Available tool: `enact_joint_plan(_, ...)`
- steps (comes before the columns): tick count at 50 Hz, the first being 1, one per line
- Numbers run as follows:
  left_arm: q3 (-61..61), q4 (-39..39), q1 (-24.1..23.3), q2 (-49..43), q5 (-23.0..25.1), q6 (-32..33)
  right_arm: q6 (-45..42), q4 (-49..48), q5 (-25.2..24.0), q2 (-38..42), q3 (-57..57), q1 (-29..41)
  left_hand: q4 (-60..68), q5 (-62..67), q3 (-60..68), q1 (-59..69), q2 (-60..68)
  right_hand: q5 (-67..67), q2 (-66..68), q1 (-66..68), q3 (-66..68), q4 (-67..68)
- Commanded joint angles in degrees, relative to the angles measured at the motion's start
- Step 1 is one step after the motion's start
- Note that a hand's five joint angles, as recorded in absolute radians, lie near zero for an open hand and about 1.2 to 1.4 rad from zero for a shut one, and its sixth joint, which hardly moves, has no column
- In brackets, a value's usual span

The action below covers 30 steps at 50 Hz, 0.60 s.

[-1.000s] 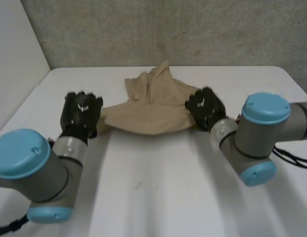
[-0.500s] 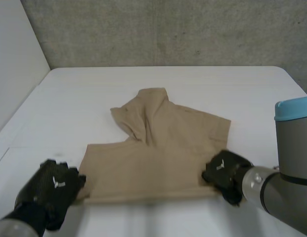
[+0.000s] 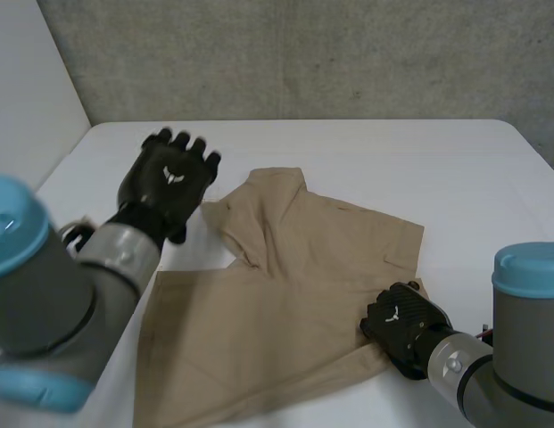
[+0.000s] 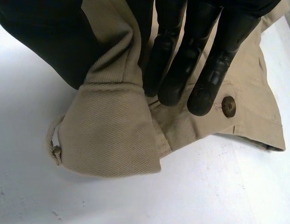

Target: Fold the shorts.

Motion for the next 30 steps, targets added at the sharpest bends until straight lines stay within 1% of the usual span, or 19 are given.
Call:
enact_joint_plan(1, 21.3, -2.8, 3.8, -21.0, 12.0, -4.2, 0.9, -3.3, -0.3, -0.1, 1.9, -0.3, 8.5, 8.8, 8.1, 9.1, 8.2, 13.6, 12.3, 23.7, 11.9, 11.7)
enact_joint_plan(3, 27.8, -4.5, 5.2, -26.8, 14.8, -6.0, 1.5, -4.0, -0.3, 0.0, 2.2, -0.3, 10.0, 10.3, 9.6, 10.6, 9.7, 13.6, 12.3, 23.7, 11.9, 11.7)
enact_joint_plan(6, 33.8, -6.1, 6.0, -31.8, 18.1, -7.4, 2.3, -4.7, -0.5, 0.0, 2.9, -0.3, 10.3, 10.6, 9.9, 10.9, 10.0, 13.6, 12.3, 23.7, 11.9, 11.7)
enact_joint_plan(7, 37.1, -7.8, 6.4, -34.5, 20.6, -7.9, 2.6, -4.9, -0.6, 0.0, 3.0, -0.4, 10.7, 11.0, 10.2, 11.3, 10.4, 13.6, 12.3, 23.7, 11.9, 11.7)
enact_joint_plan(10, 42.2, -10.8, 7.1, -38.4, 24.4, -8.5, 3.5, -5.4, -1.2, 0.0, 3.5, -0.4, 11.0, 11.3, 10.6, 11.6, 10.7, 13.6, 12.3, 23.7, 11.9, 11.7)
enact_joint_plan(11, 45.1, -13.0, 7.6, -40.6, 26.4, -8.6, 3.6, -5.5, -1.5, 0.0, 3.6, -0.4, 11.0, 11.3, 10.6, 11.6, 10.7, 13.6, 12.3, 23.7, 11.9, 11.7)
enact_joint_plan(12, 46.7, -14.1, 7.8, -41.6, 27.2, -8.6, 3.7, -5.5, -1.7, -0.1, 3.7, -0.4, 11.0, 11.3, 10.6, 11.6, 10.7, 13.6, 12.3, 23.7, 11.9, 11.7)
enact_joint_plan(15, 53.0, -17.4, 8.1, -45.8, 28.6, -8.7, 3.8, -5.5, -2.6, -0.1, 4.1, -0.4, 11.0, 11.3, 10.6, 11.6, 10.7, 13.6, 12.3, 23.7, 11.9, 11.7)
enact_joint_plan(19, 59.9, -21.4, 8.7, -50.5, 28.9, -8.7, 3.9, -5.5, -3.0, -0.1, 4.3, -0.4, 10.7, 11.0, 10.2, 11.3, 10.4, 13.6, 12.3, 23.7, 11.9, 11.7)
enact_joint_plan(24, 64.1, -25.7, 9.0, -53.6, 29.2, -8.4, 4.3, -5.6, -3.1, -0.1, 4.4, -0.4, 12.3, 12.6, 11.9, 13.0, 12.0, 13.6, 12.3, 23.7, 11.9, 11.7)
enact_joint_plan(30, 64.9, -26.5, 8.9, -55.2, 29.2, -7.9, 4.4, -6.0, -3.2, -0.1, 4.4, -0.4, 24.8, 25.1, 24.4, 25.4, 24.5, 13.6, 12.3, 23.7, 11.9, 11.7)
